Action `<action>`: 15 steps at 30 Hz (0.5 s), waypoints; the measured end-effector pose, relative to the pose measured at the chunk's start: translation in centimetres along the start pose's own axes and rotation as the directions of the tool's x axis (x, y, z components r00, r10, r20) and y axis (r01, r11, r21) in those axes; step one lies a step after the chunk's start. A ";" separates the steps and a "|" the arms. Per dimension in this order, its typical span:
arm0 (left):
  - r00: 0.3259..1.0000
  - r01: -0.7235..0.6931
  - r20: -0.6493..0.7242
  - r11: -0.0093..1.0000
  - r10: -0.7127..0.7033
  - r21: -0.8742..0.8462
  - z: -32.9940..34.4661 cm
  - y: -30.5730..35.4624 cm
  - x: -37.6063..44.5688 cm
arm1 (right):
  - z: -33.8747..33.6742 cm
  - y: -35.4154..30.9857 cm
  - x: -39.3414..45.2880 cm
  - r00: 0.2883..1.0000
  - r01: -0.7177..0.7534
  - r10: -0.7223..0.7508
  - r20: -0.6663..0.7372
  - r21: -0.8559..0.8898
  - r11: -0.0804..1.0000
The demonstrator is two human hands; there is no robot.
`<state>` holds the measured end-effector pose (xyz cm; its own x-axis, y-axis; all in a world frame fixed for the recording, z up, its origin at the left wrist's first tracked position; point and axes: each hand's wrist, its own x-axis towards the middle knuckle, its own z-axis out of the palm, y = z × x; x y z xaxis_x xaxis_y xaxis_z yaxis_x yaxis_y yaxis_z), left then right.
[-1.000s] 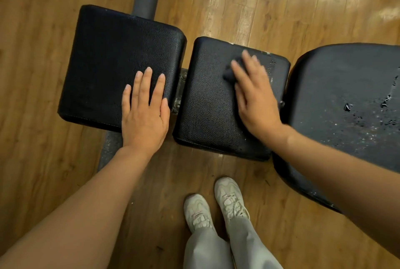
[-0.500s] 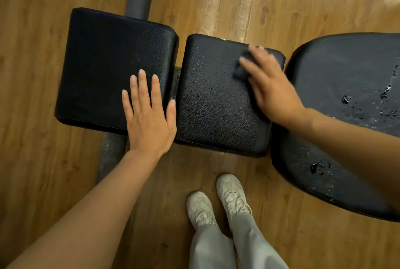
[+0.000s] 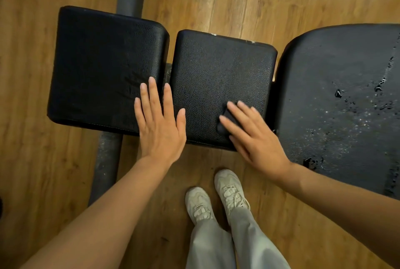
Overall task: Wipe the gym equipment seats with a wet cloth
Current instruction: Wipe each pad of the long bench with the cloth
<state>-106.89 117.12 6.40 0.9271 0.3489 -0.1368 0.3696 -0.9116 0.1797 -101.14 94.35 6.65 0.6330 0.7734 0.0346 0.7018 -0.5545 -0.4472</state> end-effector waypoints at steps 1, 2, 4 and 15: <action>1.000 -0.017 -0.002 1.000 0.017 0.003 0.0 0.0 -0.1 | 0.0 0.0 -0.7 0.999 0.023 -0.023 0.025 0.008 1.000; 0.999 -0.038 -0.006 0.999 0.038 0.001 0.0 0.0 -0.2 | 0.0 0.1 -1.1 0.998 0.040 -0.040 0.044 0.019 0.999; 0.994 -0.105 -0.011 0.994 0.105 -0.010 0.0 0.0 -0.7 | -0.3 1.2 -0.6 0.996 0.065 -0.066 0.056 0.025 0.998; 0.965 -0.261 0.021 0.965 0.262 -0.041 0.9 1.7 -1.6 | -2.0 7.0 10.4 0.802 -0.479 0.547 -0.239 0.288 0.829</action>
<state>-107.81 114.84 6.04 0.9900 0.0935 -0.1054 0.1173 -0.9614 0.2488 -88.97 97.91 5.67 0.9698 0.2439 -0.0033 0.1844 -0.7420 -0.6445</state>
